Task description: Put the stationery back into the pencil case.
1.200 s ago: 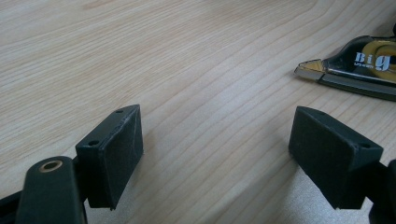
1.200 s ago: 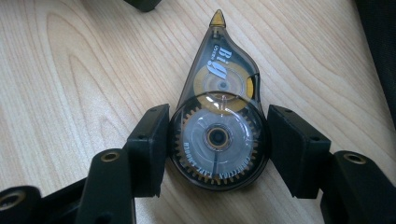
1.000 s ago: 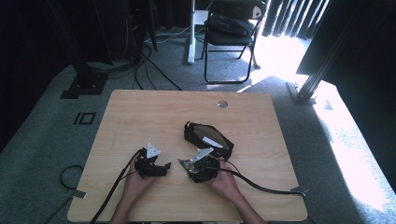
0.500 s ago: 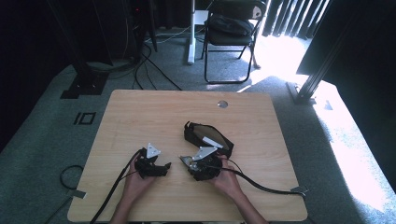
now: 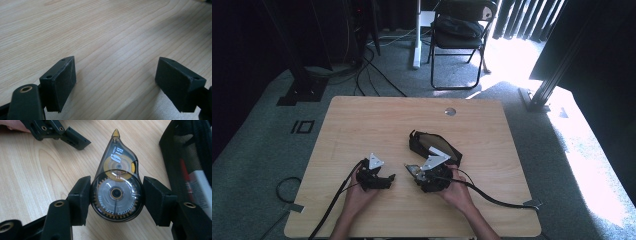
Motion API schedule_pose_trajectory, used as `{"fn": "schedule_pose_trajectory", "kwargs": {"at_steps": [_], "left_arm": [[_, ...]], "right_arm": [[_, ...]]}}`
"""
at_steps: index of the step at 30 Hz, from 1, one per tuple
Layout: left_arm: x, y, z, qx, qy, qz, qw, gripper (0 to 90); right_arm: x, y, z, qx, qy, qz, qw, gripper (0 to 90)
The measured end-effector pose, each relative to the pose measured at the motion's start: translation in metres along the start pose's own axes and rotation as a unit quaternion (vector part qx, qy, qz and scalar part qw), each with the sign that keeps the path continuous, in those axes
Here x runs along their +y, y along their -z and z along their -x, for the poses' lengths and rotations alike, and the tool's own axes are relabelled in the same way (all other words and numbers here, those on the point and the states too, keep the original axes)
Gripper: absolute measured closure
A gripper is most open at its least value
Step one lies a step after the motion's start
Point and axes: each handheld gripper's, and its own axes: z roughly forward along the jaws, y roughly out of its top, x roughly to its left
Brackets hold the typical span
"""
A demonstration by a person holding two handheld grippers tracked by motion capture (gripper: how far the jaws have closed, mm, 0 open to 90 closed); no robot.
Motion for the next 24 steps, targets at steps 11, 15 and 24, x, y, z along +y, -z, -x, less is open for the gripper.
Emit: {"fn": "schedule_pose_trajectory", "kwargs": {"at_steps": [11,15,24], "left_arm": [[0.0,0.0,0.0,0.001,0.001,0.001,1.0,15.7],[0.0,0.0,0.0,0.0,0.001,0.001,1.0,15.6],[0.0,0.0,0.0,0.0,0.0,0.001,1.0,15.6]], "right_arm": [[0.004,0.014,0.002,-0.002,0.0,0.013,0.9999,41.2],[0.005,0.018,0.002,-0.004,0.002,0.018,0.9998,41.2],[0.007,0.026,0.002,-0.009,0.006,0.026,0.9996,41.2]]}}
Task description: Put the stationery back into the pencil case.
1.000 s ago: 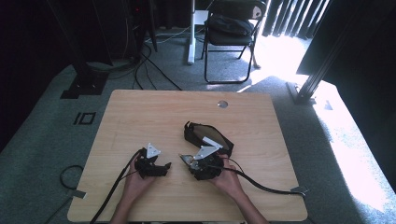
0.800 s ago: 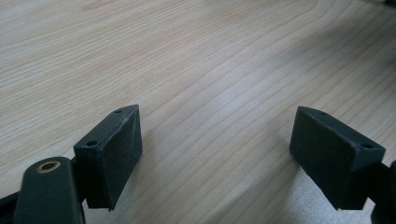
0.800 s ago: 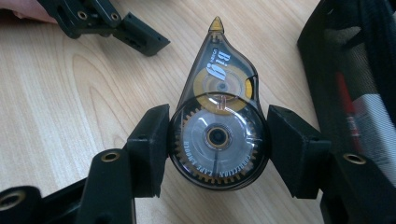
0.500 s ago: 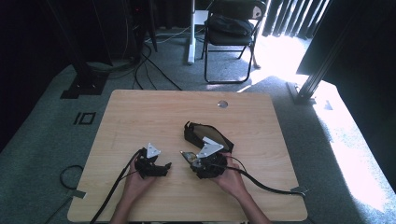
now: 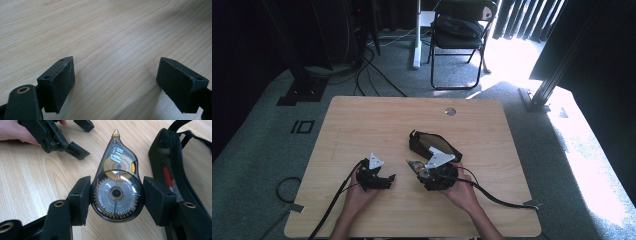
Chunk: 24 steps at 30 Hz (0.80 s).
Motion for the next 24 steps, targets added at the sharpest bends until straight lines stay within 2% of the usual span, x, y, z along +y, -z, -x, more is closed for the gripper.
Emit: {"fn": "schedule_pose_trajectory", "kwargs": {"at_steps": [11,24], "left_arm": [[0.0,0.0,0.0,-0.001,0.0,0.0,1.0,15.6],[0.0,0.0,0.0,-0.001,0.0,-0.001,1.0,15.6]], "right_arm": [[0.004,0.013,0.002,-0.005,-0.001,0.015,0.9999,41.2],[0.006,0.024,0.005,-0.014,0.001,0.019,0.9997,41.2]]}}
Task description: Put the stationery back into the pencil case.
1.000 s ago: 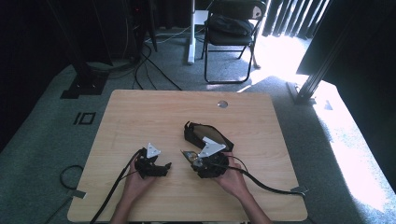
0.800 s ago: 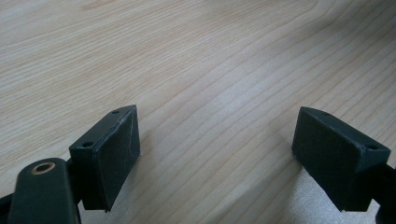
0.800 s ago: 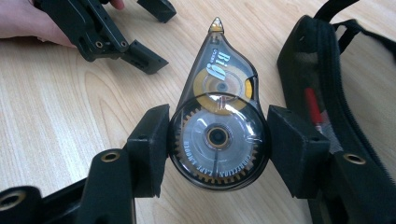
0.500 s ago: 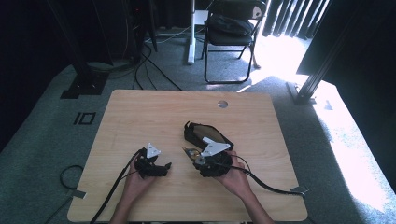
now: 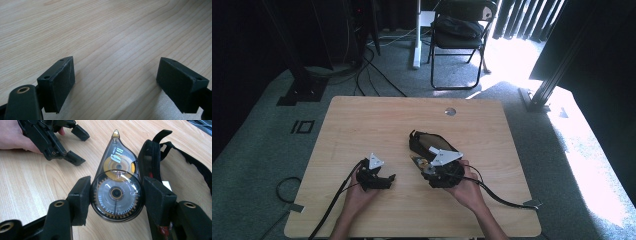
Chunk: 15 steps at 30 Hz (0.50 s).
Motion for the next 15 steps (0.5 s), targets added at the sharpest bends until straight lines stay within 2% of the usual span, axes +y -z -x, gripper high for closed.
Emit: {"fn": "schedule_pose_trajectory", "kwargs": {"at_steps": [15], "left_arm": [[0.0,0.0,0.0,0.0,0.0,-0.001,1.0,15.6]], "right_arm": [[0.003,0.012,0.005,-0.002,0.001,0.01,0.9999,41.2]]}}
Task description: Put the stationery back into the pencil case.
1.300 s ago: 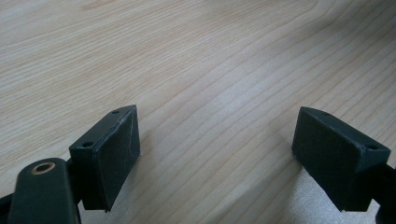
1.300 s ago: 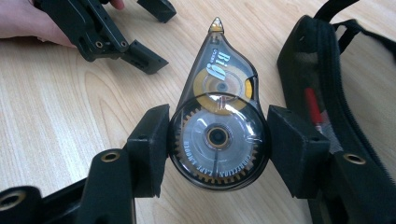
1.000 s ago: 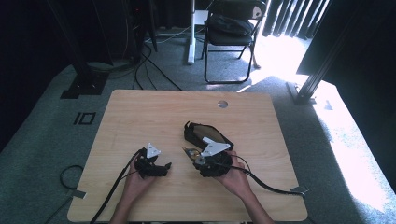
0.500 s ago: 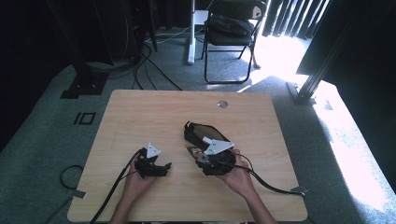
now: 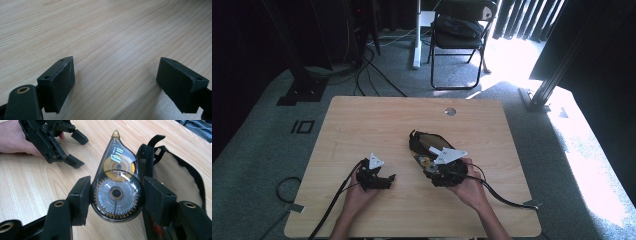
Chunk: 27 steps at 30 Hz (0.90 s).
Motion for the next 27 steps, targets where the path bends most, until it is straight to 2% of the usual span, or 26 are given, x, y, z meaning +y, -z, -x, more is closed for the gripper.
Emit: {"fn": "schedule_pose_trajectory", "kwargs": {"at_steps": [27], "left_arm": [[0.0,0.0,0.0,0.0,-0.002,-0.001,1.0,15.6]], "right_arm": [[0.005,0.018,0.01,-0.019,0.005,0.006,0.9998,41.2]]}}
